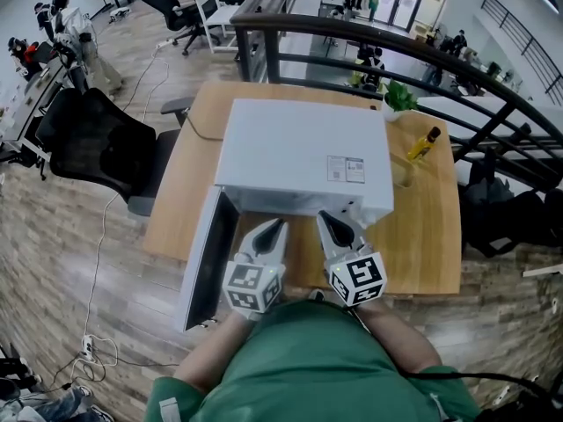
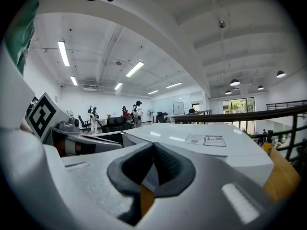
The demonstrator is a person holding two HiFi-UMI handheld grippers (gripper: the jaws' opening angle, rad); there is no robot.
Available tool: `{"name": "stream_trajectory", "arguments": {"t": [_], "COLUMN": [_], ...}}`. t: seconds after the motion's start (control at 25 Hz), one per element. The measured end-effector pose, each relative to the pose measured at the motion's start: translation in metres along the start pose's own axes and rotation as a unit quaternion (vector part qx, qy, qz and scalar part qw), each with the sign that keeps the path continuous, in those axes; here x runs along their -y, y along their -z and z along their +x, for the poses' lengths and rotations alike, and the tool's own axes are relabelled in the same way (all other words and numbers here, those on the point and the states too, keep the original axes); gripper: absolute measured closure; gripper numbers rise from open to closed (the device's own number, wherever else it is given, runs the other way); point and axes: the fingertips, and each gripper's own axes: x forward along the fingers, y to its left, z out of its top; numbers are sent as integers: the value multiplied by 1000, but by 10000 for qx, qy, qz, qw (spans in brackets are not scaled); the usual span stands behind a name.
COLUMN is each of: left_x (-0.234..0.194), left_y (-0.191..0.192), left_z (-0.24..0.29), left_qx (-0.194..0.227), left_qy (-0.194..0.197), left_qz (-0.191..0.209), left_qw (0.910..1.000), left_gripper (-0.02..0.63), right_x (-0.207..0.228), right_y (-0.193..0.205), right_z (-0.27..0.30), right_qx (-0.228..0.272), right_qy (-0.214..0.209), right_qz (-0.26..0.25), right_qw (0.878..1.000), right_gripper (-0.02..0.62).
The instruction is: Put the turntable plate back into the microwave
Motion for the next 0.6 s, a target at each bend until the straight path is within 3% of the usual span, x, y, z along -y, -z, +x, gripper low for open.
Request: {"name": "stream_trajectory", "arguments": {"t": [0.6], "left_x": [-1], "left_y": [2], "left_z": [5], "left_qx": [-43], "left_qy": [20], "left_qz": [10], "left_qw": [10000], "left_gripper": [571], "right_x": [-1], "right_y": [0], "right_z": [5], "right_qx": [-1], "right_qy": [-57], "right_qz": [-19], "right_qw": [10000], "right_gripper": [592]}}
